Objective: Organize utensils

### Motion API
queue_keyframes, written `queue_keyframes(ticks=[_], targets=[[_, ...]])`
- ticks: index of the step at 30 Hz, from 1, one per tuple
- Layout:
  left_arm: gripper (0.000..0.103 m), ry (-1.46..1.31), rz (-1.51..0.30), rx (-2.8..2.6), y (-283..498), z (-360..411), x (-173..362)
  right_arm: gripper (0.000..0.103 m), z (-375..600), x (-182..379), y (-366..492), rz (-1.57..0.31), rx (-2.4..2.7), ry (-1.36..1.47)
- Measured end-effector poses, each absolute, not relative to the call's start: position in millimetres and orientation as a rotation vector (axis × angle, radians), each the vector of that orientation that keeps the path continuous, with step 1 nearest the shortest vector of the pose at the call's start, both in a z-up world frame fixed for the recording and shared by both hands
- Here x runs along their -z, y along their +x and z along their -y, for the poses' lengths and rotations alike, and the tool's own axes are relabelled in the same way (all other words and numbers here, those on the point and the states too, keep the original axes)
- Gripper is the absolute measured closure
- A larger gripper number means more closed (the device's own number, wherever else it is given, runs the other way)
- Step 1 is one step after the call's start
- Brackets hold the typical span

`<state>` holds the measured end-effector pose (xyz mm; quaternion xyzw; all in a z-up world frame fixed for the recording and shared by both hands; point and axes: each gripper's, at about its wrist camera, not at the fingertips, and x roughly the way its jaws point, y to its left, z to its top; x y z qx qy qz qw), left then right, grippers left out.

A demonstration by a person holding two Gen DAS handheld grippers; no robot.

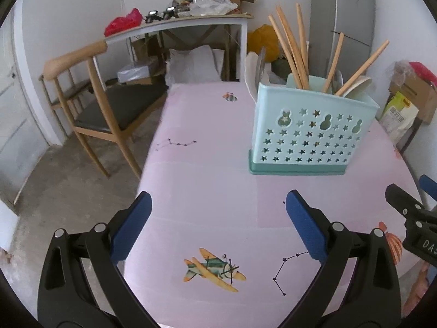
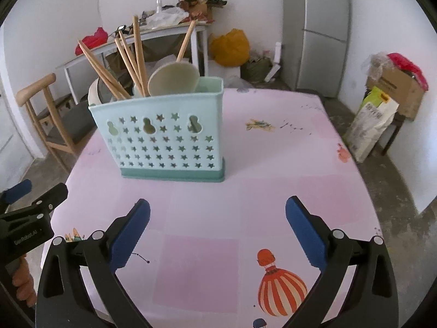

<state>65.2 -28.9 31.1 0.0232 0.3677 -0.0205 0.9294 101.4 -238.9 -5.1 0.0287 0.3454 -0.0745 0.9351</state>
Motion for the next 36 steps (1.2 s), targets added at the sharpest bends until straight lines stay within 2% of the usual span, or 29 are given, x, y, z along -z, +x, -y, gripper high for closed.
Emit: queue_keyframes(ticks=[9,36], targets=[[0.008,-0.077,-0.737,-0.031,61,14,-48,0.006,235,-10,90,-0.666,0.181,0.041],[0.008,0.026,-0.734,-0.054,55,29,-46,0.006,235,-14,90,-0.670,0.207,0.046]])
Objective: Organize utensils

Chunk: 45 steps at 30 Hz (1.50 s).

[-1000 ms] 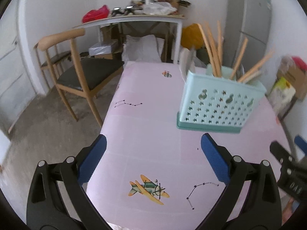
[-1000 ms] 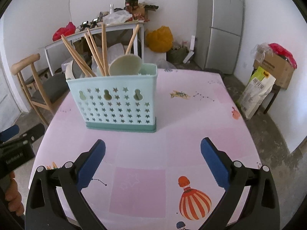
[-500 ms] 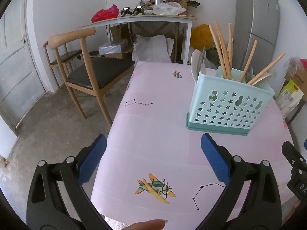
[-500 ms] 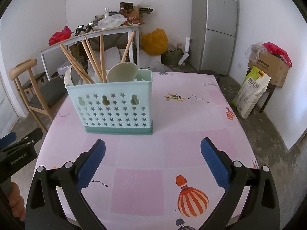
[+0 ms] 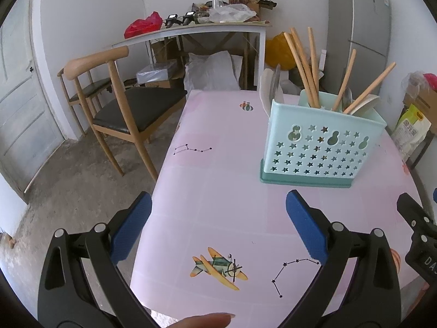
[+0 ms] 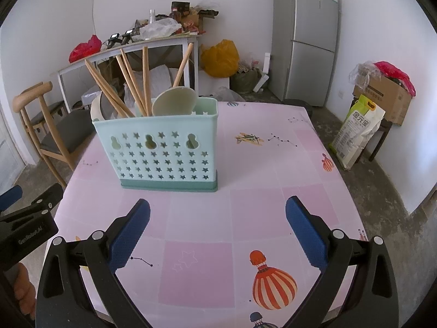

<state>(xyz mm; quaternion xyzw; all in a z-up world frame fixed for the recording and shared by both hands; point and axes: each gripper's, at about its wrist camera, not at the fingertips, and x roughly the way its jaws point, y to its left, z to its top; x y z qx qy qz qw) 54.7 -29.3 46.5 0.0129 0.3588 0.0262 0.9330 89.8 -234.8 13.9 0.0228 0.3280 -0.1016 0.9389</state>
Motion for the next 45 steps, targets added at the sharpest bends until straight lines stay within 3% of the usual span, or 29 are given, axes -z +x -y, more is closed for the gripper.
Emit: queue_keyframes(ticks=[45], targets=[[0.008,0.003,-0.754,0.004,52.5,33.2,-50.5,0.006,240.5,-12.0,91.0,-0.687,0.231,0.038]])
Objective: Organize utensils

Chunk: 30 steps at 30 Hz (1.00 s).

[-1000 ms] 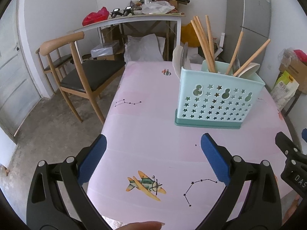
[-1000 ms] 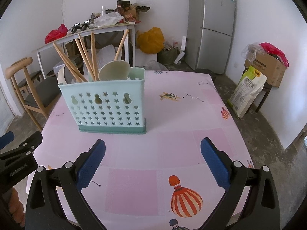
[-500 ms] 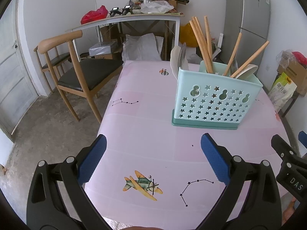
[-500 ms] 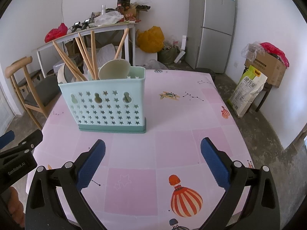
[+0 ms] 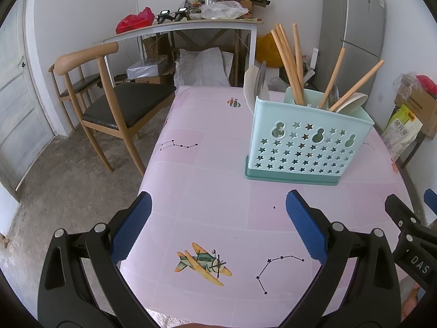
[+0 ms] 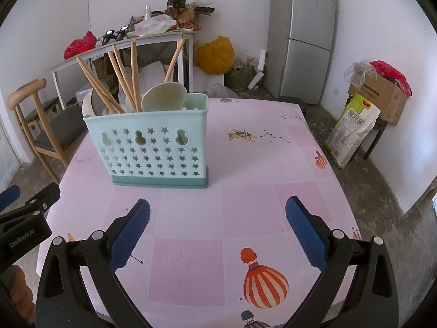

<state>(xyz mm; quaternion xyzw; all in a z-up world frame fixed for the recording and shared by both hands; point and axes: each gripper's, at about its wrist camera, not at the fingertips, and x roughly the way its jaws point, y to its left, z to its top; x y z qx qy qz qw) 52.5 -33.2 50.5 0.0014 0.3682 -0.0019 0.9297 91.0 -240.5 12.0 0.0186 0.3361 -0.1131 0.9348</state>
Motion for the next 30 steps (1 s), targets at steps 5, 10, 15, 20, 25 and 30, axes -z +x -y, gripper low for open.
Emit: queue_keyframes(ticks=[5,10,15,20,25,30], targets=[[0.008,0.003,-0.754,0.003,52.4,33.0,-50.4,0.006,240.5,-11.5,90.7,-0.689,0.231,0.037],[0.008,0.002,-0.755,0.004,52.2,33.0,-50.6,0.006,240.2,-11.3,90.5,-0.690,0.231,0.037],[0.008,0.002,-0.755,0.002,52.3,32.8,-50.5,0.006,240.4,-10.7,90.7,-0.692,0.231,0.037],[0.008,0.002,-0.758,0.003,52.6,33.5,-48.8,0.006,240.8,-8.0,89.3,-0.698,0.231,0.038],[0.008,0.002,-0.757,0.003,52.5,33.5,-48.9,0.006,240.8,-7.9,89.1,-0.699,0.231,0.038],[0.008,0.001,-0.757,0.003,52.5,33.2,-49.0,0.006,241.0,-8.6,89.8,-0.698,0.231,0.038]])
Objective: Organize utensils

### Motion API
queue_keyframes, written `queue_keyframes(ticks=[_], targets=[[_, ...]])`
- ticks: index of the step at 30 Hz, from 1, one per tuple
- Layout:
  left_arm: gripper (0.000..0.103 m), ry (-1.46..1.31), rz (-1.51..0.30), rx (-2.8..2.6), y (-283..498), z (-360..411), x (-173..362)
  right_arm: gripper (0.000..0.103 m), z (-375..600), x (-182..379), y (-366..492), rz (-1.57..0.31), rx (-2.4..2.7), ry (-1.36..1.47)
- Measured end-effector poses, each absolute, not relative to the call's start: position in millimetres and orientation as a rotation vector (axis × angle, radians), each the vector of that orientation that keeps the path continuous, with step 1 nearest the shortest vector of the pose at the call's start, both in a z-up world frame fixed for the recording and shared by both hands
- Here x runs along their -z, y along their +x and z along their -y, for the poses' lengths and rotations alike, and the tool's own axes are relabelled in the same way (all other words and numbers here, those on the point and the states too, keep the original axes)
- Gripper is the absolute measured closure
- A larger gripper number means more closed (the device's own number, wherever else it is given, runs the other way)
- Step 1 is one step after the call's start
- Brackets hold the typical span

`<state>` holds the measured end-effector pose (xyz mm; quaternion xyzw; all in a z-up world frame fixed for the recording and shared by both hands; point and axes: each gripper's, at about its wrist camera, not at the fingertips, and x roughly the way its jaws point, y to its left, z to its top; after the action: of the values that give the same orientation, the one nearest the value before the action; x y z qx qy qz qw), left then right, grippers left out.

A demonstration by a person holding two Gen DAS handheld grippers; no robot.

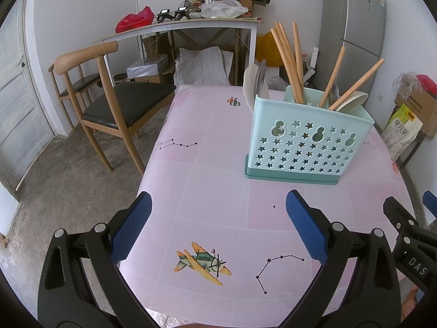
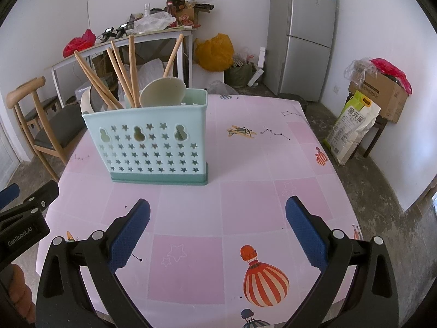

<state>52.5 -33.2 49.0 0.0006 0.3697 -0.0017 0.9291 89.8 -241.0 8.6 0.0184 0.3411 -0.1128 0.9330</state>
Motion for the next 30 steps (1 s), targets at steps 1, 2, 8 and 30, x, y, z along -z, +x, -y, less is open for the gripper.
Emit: queue_keyframes(ticks=[1,2,8,30], targets=[[0.008,0.001,-0.758,0.004,52.5,33.3,-49.0,0.006,240.9,-8.2,89.1,-0.698,0.231,0.038],[0.008,0.002,-0.758,0.004,52.5,33.6,-48.9,0.006,241.0,-8.2,89.2,-0.699,0.231,0.038],[0.008,0.002,-0.756,0.003,52.3,33.7,-49.1,0.006,241.0,-8.4,88.9,-0.698,0.231,0.038],[0.008,0.001,-0.757,0.003,52.2,33.9,-49.3,0.006,242.0,-7.9,88.9,-0.701,0.230,0.039]])
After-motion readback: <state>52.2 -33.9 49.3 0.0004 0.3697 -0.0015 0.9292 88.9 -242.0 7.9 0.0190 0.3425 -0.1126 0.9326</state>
